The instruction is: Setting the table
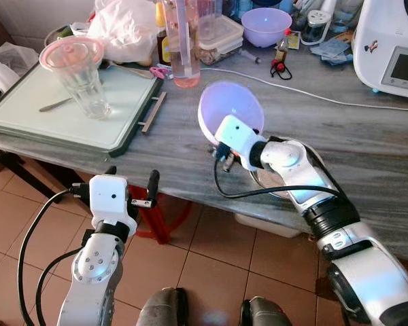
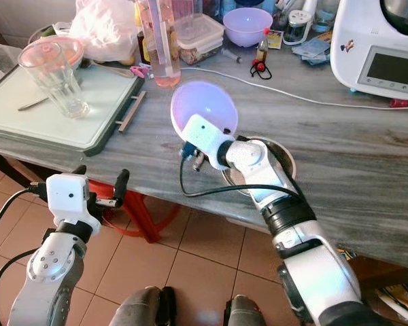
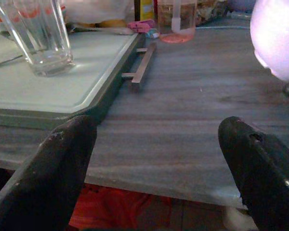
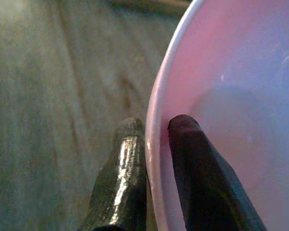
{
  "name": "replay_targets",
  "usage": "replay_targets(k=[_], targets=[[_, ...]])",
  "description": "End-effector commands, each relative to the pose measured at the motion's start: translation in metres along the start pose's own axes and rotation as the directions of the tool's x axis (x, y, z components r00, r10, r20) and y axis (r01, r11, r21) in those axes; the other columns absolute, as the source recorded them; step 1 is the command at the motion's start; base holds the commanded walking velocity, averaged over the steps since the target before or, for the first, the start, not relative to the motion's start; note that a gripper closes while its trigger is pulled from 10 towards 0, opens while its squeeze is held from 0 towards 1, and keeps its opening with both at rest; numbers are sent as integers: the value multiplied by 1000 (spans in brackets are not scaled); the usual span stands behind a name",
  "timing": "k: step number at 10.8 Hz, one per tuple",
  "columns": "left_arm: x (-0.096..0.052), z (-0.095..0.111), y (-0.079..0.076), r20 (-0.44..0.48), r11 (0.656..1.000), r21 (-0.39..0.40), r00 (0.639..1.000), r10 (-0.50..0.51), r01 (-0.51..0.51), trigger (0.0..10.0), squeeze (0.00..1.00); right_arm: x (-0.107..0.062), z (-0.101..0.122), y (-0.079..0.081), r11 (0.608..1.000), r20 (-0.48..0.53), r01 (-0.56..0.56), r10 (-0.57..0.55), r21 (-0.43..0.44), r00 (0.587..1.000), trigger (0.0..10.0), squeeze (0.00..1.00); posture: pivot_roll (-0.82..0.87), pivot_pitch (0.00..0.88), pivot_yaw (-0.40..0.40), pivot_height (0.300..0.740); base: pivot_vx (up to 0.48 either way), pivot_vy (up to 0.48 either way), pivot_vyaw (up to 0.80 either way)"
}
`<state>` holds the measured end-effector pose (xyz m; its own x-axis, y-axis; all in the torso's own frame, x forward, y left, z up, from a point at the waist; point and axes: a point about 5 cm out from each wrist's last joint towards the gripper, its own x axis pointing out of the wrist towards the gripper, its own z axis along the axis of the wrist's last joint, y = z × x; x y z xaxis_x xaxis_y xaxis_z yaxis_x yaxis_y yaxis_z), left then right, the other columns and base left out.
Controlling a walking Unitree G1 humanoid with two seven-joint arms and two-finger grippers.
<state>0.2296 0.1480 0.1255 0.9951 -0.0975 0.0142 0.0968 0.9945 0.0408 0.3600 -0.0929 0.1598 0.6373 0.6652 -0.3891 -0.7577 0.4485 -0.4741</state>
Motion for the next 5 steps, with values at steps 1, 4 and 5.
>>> replay_targets(k=[1, 4, 5], targets=[[0, 1, 0, 3, 1000, 3, 1000, -5, 5, 10000, 0, -2, 5, -1, 999, -2, -17, 17, -28, 1000, 10000, 557, 48, 165, 77, 740, 0, 0, 0], [3, 1, -2, 5, 1000, 1, 1000, -14, 14, 10000, 0, -12, 6, -1, 995, -33, -86, 84, -55, 996, 10000, 1000, 40, 155, 81, 740, 0, 0, 0], [3, -1, -3, 0, 1000, 1, 1000, -23, 23, 10000, 0, -17, 9, -2, 991, -39, -118, 116, -68, 992, 10000, 1000, 34, 150, 79, 740, 0, 0, 0]])
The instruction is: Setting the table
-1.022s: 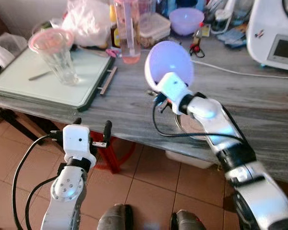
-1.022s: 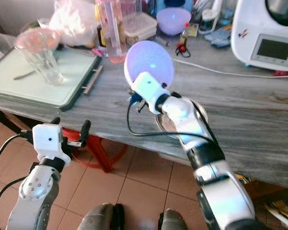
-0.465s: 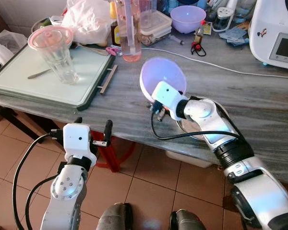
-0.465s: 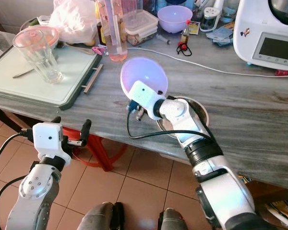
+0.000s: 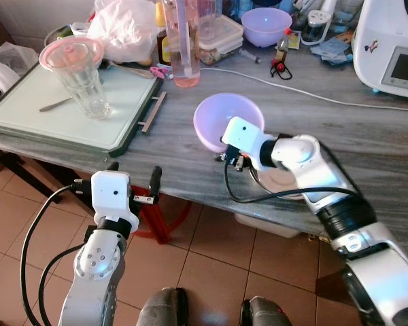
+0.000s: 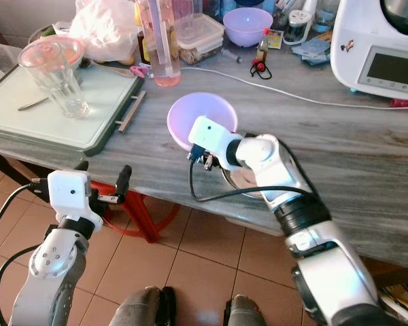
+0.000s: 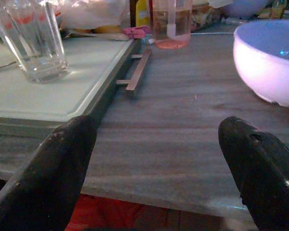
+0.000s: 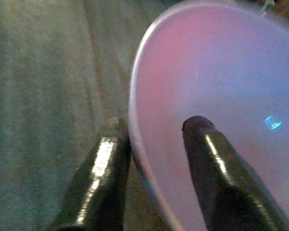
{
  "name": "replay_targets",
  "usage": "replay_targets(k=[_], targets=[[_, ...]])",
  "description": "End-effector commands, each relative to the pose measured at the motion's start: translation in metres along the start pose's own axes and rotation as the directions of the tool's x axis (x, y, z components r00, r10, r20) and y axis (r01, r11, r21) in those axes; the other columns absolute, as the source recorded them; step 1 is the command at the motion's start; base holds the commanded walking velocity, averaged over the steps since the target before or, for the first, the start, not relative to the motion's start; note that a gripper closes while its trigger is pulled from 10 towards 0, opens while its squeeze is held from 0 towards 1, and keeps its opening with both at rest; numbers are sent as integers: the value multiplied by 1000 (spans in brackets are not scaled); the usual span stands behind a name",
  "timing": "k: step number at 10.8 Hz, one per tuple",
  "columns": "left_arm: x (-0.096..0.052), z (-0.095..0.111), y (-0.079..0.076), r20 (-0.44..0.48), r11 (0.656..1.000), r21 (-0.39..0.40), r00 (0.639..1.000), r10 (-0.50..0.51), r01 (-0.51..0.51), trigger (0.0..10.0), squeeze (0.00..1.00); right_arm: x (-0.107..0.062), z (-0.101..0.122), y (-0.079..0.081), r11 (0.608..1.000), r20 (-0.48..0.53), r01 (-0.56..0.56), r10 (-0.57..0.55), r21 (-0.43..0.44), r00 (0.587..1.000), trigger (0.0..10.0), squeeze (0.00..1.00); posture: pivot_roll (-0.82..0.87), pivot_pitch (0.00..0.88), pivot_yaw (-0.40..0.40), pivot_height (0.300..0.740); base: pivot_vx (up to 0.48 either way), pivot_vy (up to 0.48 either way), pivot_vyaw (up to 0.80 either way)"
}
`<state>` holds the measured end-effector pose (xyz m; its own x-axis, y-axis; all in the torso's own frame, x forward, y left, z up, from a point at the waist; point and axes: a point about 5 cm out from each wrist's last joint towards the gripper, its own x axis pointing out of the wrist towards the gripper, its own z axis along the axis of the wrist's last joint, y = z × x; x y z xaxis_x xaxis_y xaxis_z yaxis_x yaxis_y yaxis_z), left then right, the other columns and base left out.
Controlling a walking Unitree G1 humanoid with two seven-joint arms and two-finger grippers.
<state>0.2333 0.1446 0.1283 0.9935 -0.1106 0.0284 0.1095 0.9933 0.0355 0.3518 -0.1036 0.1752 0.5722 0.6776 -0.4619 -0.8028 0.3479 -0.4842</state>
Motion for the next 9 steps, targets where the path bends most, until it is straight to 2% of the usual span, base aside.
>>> replay_targets(k=[1, 5, 6, 8, 9], targets=[[0, -4, 0, -15, 1000, 5, 1000, -8, 8, 10000, 0, -1, 2, 4, 999, -2, -39, 39, -20, 999, 10000, 1000, 32, 147, 78, 740, 0, 0, 0], [7, -10, 4, -42, 999, -13, 998, 39, -39, 10000, 0, -21, 16, -8, 999, 42, 16, -17, 42, 999, 10000, 1000, 7, 122, 75, 740, 0, 0, 0], [8, -11, 3, -43, 999, -15, 998, 40, -40, 10000, 0, -24, 19, -12, 995, 69, 76, -80, 63, 994, 10000, 1000, 2, 113, 78, 740, 0, 0, 0], [9, -13, 3, -43, 999, -19, 998, 42, -43, 10000, 0, -31, 24, -13, 971, 143, 173, -197, 166, 970, 10000, 1000, -5, 100, 76, 740, 0, 0, 0], [10, -14, 3, -43, 999, -22, 998, 46, -47, 10000, 0, -34, 25, -9, 936, 197, 252, -303, 247, 933, 10000, 1000, -4, 91, 72, 740, 0, 0, 0]])
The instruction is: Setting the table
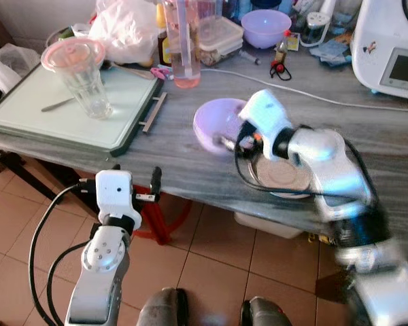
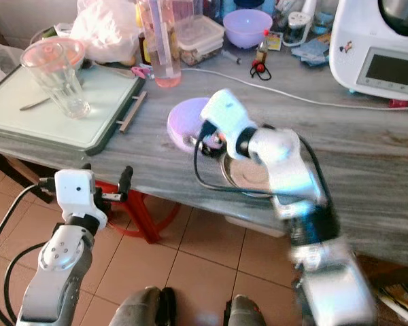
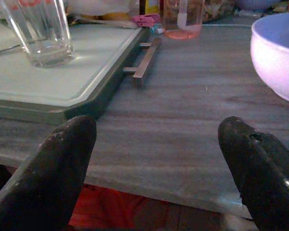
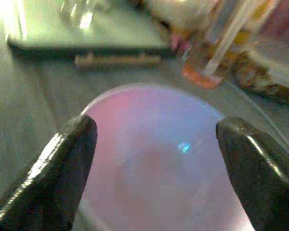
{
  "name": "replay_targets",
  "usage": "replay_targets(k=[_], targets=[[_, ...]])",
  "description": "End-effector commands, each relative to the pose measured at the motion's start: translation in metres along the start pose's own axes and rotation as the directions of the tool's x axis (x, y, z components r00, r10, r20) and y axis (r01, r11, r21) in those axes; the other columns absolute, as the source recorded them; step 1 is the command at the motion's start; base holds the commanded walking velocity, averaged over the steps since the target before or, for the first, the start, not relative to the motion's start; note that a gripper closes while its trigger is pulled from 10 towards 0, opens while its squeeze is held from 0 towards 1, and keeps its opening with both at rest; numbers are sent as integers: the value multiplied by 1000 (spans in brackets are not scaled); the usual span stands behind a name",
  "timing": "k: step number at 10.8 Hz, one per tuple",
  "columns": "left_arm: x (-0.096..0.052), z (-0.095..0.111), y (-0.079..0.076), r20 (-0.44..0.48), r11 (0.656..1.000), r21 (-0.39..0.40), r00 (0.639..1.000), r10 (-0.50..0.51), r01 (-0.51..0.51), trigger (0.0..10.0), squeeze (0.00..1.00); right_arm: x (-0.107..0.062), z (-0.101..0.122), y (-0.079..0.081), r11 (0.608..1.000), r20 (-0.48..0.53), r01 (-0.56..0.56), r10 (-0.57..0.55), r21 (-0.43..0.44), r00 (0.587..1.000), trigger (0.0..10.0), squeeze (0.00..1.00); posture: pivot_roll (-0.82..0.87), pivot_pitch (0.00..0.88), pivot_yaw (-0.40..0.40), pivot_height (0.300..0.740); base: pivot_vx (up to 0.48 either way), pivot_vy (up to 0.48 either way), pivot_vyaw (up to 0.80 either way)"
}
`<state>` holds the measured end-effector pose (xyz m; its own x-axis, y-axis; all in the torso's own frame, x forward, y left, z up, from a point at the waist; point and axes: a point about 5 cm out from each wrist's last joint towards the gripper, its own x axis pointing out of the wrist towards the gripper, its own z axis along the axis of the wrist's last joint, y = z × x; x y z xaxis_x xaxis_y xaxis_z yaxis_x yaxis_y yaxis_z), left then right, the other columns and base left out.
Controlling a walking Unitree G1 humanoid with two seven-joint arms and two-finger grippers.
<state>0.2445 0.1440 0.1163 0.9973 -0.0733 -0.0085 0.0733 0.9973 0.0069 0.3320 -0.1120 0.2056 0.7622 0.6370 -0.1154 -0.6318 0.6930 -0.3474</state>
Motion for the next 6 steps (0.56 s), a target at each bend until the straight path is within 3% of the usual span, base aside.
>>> replay_targets(k=[1, 3, 6], targets=[[0, -2, 4, -4, 1000, 0, 1000, 18, -18, 10000, 0, -7, 3, 2, 995, 59, 90, -93, 48, 994, 10000, 1000, -4, 86, 72, 740, 0, 0, 0], [1, -1, 4, 2, 1000, -5, 1000, 25, -25, 10000, 0, -19, -5, 4, 958, 96, 263, -274, 118, 957, 10000, 1000, -8, 79, 72, 740, 0, 0, 0], [2, -1, 4, 2, 1000, -14, 1000, 22, -22, 10000, 0, -48, -25, 5, 862, 98, 491, -504, 124, 858, 10000, 1000, -17, 68, 73, 740, 0, 0, 0]])
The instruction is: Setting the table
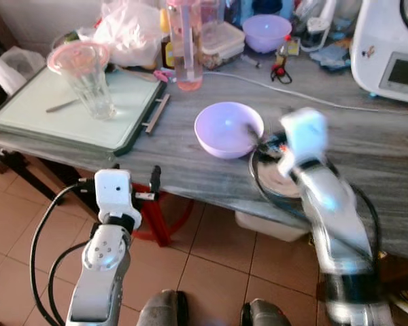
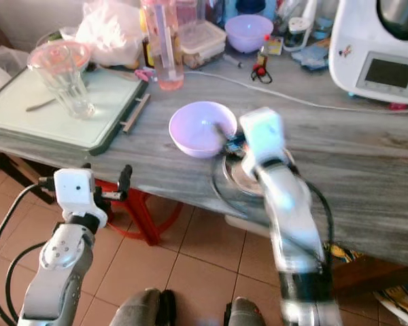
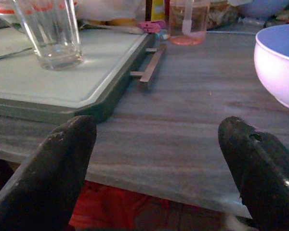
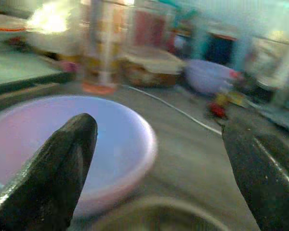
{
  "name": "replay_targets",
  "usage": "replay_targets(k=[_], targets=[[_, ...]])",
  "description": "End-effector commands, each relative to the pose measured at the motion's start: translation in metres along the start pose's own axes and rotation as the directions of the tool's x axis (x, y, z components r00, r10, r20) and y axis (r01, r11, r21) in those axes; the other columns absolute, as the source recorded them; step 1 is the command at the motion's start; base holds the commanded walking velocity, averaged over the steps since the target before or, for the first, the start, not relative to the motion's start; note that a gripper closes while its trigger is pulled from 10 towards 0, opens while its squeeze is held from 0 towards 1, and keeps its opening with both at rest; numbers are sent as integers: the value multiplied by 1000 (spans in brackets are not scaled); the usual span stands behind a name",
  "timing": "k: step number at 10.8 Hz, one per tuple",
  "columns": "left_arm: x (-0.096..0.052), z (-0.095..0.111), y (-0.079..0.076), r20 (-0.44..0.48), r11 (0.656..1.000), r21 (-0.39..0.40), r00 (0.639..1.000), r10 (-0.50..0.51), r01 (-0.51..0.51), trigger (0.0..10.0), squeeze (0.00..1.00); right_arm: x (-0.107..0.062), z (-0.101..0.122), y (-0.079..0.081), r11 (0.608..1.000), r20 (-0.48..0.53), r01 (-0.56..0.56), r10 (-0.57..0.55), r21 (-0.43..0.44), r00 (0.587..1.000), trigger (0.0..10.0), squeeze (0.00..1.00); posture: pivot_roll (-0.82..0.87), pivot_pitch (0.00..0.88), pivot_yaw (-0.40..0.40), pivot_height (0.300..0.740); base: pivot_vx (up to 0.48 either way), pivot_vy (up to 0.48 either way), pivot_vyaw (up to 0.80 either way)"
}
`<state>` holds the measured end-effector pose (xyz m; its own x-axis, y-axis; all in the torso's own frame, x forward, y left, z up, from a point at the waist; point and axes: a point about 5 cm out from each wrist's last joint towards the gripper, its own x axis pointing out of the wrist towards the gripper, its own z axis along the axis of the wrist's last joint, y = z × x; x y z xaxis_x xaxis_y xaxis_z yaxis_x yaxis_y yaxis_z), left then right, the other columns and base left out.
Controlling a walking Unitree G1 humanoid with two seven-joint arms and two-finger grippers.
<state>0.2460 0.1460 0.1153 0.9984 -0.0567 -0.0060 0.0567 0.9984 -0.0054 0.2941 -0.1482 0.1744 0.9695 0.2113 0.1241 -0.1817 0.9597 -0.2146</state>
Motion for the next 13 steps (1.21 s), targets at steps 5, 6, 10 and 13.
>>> replay_targets(k=[5, 6, 10, 13], targets=[[2, 2, 5, 2, 1000, 3, 1000, 7, -7, 10000, 0, -15, -8, 0, 996, 7, 86, -86, 0, 996, 10000, 980, -6, 64, 81, 740, -98, 0, -798], [3, 3, 5, 7, 1000, 1, 1000, 11, -11, 10000, 0, -16, -8, 1, 997, 9, 80, -80, 3, 997, 10000, 933, -6, 64, 81, 740, -266, 0, -475], [2, 3, 6, 4, 1000, -2, 1000, 13, -13, 10000, 0, -31, -23, 1, 991, -60, 110, -106, 70, 993, 10000, 0, 0, 65, 78, 740, -268, 0, -119], [2, 2, 7, 2, 1000, 6, 1000, 4, -4, 10000, 0, -38, -38, -5, 972, -137, 203, -186, 119, 973, 10000, 0, -2, 51, 97, 740, -269, 0, 0]])
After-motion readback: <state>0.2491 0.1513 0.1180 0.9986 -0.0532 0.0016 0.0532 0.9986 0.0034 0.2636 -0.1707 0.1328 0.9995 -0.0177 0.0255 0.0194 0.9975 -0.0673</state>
